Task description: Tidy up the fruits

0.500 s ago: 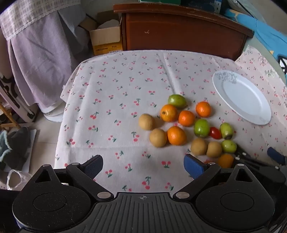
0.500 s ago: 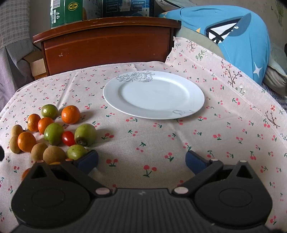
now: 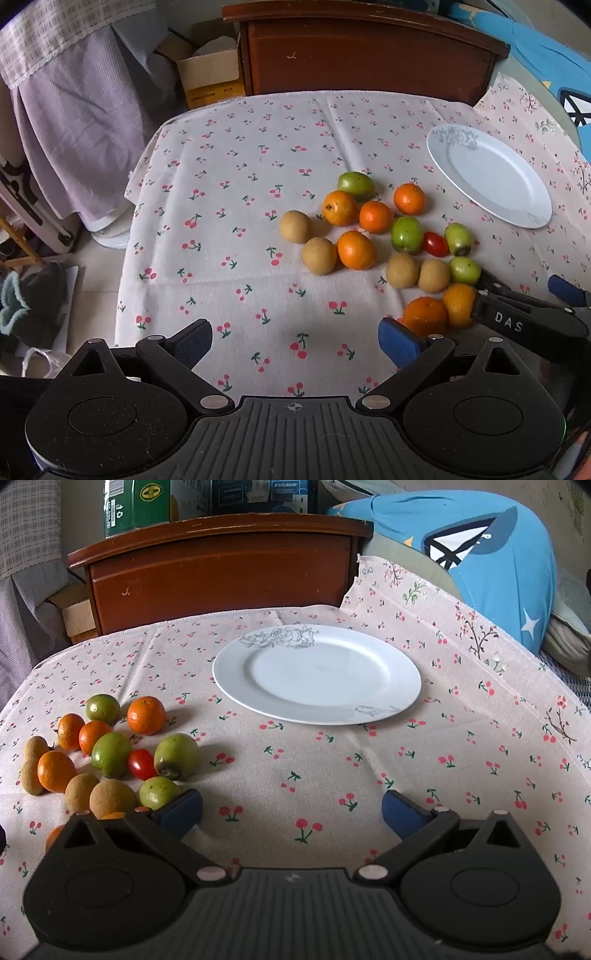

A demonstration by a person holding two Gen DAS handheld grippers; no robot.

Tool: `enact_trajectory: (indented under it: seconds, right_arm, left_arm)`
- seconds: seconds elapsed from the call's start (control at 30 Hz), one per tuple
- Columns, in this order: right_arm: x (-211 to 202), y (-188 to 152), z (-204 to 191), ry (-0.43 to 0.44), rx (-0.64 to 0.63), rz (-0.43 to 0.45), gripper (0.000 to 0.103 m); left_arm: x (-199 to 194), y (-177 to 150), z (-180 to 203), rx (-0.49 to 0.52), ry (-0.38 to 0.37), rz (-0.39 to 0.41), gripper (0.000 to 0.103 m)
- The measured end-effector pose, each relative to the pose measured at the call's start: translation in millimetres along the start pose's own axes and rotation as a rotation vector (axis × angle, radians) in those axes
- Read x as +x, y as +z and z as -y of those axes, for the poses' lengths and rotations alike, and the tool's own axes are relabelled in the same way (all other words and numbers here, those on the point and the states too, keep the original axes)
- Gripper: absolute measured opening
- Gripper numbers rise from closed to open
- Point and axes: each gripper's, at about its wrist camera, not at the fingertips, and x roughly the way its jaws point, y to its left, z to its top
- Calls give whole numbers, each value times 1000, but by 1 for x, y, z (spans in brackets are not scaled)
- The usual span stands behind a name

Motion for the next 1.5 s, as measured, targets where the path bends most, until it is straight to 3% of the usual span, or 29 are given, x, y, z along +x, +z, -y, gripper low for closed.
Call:
enact_trajectory:
  seconds: [0.33,0.6,1.5]
  right_arm:
    - [-12,7,-1,6,10,-178,102]
    - [-33,19,-3,30,4,-229,102]
    - [-41,25,-13,93,-12,-273,102]
  left_arm:
    - [-6,-3,2,8,-3,1,98]
    - [-5,-3,3,-11,1,-9,98]
    - [8,-6,5,-34,73,-65,98]
